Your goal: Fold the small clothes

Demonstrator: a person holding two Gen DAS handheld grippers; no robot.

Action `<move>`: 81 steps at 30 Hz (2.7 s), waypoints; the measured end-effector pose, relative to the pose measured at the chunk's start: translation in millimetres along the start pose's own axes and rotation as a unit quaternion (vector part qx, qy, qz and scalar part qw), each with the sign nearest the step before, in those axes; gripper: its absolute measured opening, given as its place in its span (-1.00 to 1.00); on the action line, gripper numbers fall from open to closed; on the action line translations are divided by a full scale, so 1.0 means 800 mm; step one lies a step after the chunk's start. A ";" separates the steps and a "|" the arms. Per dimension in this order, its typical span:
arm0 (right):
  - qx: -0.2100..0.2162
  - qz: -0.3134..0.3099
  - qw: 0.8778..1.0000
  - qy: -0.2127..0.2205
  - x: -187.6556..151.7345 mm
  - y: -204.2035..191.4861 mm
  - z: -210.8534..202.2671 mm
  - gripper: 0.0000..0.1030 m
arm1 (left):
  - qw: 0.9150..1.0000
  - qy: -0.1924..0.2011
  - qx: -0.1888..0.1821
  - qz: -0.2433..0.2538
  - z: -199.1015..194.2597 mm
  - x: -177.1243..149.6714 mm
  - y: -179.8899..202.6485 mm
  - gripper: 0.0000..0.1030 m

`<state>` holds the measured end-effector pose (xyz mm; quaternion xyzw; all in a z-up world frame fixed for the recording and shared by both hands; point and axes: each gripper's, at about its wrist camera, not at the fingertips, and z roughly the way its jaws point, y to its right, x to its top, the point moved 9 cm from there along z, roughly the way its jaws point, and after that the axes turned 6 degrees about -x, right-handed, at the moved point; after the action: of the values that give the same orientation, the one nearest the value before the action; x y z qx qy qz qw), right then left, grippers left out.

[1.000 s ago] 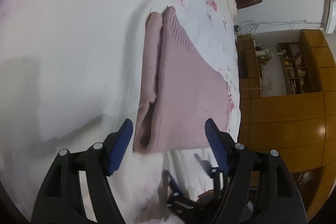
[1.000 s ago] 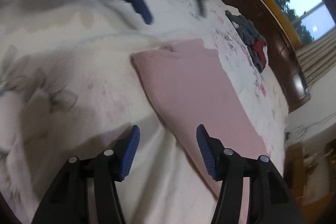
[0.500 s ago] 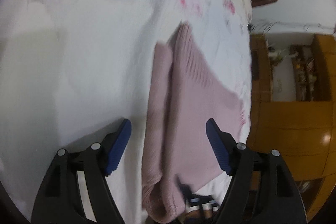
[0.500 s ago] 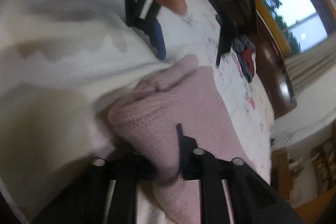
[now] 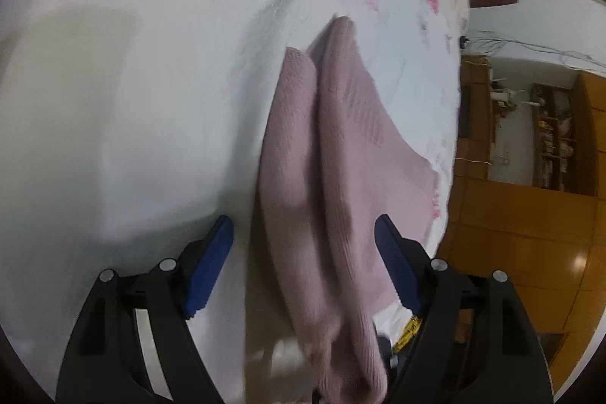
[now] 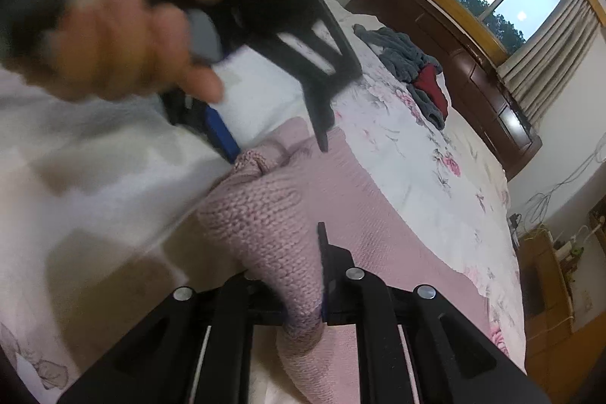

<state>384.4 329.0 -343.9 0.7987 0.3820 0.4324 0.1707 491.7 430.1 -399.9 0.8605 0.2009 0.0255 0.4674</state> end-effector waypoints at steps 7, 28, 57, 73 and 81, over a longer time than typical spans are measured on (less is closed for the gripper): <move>0.006 0.018 1.000 0.001 0.003 0.009 0.003 -0.79 | 0.997 -0.020 0.063 0.036 0.029 0.035 0.022 -0.16; 0.020 0.112 0.993 0.001 0.014 0.053 -0.018 -0.79 | 0.986 -0.014 0.127 0.104 0.015 0.041 0.095 -0.52; 0.008 0.269 0.963 0.010 -0.040 0.215 -0.081 -0.79 | 0.955 -0.014 0.197 0.222 0.079 -0.023 0.313 -0.53; 0.001 0.315 0.949 -0.007 -0.101 0.266 -0.086 -0.79 | 0.940 -0.029 0.228 0.253 0.154 -0.061 0.365 -0.53; 0.000 0.341 0.940 -0.020 -0.139 0.288 -0.085 -0.79 | 0.934 -0.027 0.242 0.260 0.193 -0.077 0.378 -0.53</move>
<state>397.9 91.1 -228.1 0.8895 0.0827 0.4489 0.0207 568.6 138.6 -231.4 0.9701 -0.0427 0.0739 0.2273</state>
